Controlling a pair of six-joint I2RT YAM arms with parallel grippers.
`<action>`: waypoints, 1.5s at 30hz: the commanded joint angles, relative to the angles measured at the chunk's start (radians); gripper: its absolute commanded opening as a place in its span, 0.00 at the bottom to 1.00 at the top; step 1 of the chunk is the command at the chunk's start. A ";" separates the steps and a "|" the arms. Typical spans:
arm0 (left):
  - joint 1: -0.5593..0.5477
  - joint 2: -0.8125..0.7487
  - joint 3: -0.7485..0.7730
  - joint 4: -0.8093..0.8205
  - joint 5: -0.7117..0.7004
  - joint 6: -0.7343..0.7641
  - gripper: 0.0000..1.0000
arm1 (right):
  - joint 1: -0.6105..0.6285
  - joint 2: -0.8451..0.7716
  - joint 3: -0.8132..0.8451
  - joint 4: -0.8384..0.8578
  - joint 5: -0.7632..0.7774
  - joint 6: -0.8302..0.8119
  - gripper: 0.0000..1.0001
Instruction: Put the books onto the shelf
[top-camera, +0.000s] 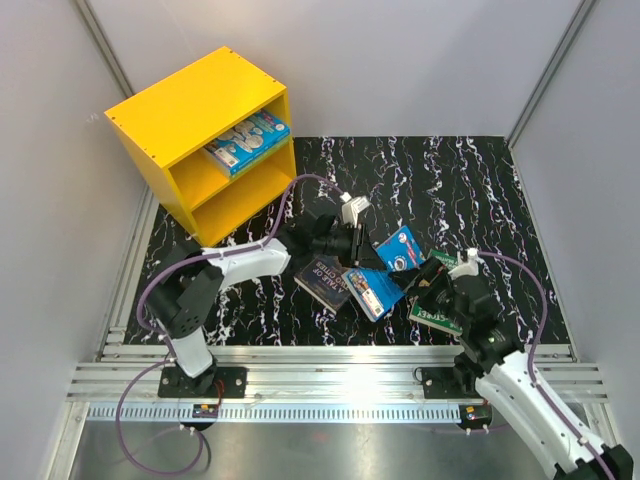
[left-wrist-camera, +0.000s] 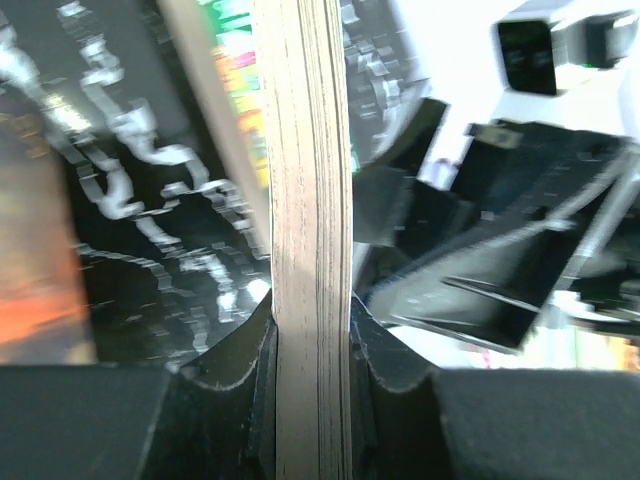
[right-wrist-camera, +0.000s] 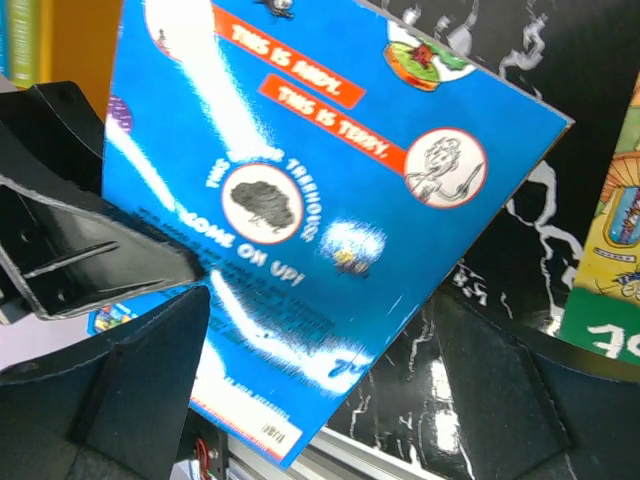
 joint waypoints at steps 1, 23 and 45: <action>-0.017 -0.087 0.009 0.137 0.168 -0.133 0.00 | -0.005 -0.069 0.033 -0.035 0.023 -0.020 1.00; -0.028 -0.188 0.189 -0.349 -0.174 0.037 0.23 | -0.005 -0.108 0.219 0.110 -0.094 0.085 0.00; -0.035 -0.973 0.309 -1.338 -1.298 0.346 0.99 | 0.110 0.682 0.611 0.676 -0.298 0.193 0.00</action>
